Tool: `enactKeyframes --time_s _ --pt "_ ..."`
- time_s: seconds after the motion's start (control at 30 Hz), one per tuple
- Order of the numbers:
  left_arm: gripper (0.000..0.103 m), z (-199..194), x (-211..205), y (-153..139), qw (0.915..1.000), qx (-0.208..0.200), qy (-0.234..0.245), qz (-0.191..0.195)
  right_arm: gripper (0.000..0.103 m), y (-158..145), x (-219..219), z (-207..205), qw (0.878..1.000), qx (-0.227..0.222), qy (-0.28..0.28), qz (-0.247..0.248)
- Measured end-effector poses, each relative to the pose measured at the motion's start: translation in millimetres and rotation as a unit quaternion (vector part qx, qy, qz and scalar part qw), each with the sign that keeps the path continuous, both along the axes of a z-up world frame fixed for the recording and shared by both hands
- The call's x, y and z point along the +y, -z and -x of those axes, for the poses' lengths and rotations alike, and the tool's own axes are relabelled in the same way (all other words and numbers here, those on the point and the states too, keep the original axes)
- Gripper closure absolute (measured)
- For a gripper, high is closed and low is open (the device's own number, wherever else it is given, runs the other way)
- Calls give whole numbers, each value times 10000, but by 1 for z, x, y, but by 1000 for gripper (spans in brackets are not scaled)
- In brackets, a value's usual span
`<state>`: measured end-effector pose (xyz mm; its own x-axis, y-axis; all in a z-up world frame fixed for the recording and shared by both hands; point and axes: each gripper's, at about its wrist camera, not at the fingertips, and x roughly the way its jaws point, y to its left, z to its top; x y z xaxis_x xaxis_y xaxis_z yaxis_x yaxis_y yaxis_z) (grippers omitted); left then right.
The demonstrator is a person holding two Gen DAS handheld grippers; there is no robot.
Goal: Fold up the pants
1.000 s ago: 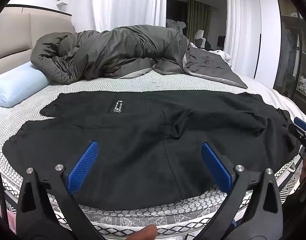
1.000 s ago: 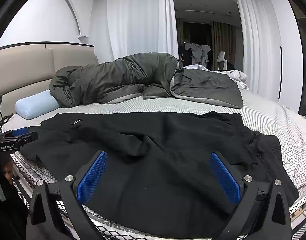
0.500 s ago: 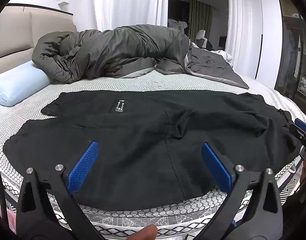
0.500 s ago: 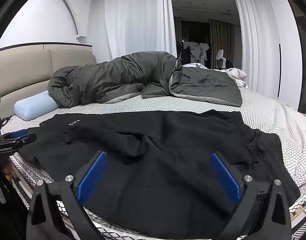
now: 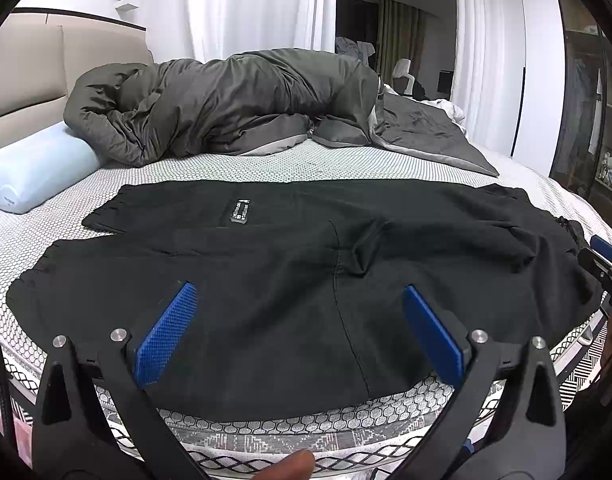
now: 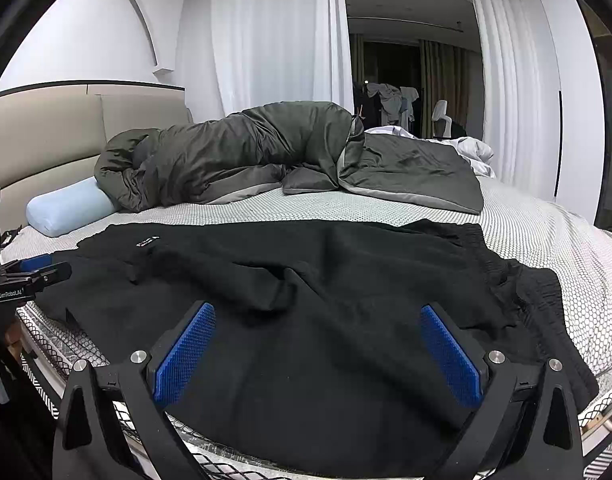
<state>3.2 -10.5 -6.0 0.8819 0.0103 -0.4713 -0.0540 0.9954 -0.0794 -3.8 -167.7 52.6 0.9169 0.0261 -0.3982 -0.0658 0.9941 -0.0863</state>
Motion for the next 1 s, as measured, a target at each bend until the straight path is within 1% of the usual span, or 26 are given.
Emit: enactKeyframes --time_s 0.57,0.67,0.77,0.87,1.0 --pt "1 0 -1 0 10000 3 -3 1 0 0 0 0 10000 2 13 -2" --pt "1 -1 4 2 10000 40 -50 38 0 -1 -1 0 10000 22 59 -4" --pt "1 -3 15 2 9998 95 -170 106 0 -4 -3 0 9999 100 97 -88" --pt "1 -4 32 3 9989 199 -407 148 0 -13 -10 1 9997 97 174 -140" --pt "1 2 60 0 9965 252 -760 228 0 -23 -28 -1 9987 175 302 -364"
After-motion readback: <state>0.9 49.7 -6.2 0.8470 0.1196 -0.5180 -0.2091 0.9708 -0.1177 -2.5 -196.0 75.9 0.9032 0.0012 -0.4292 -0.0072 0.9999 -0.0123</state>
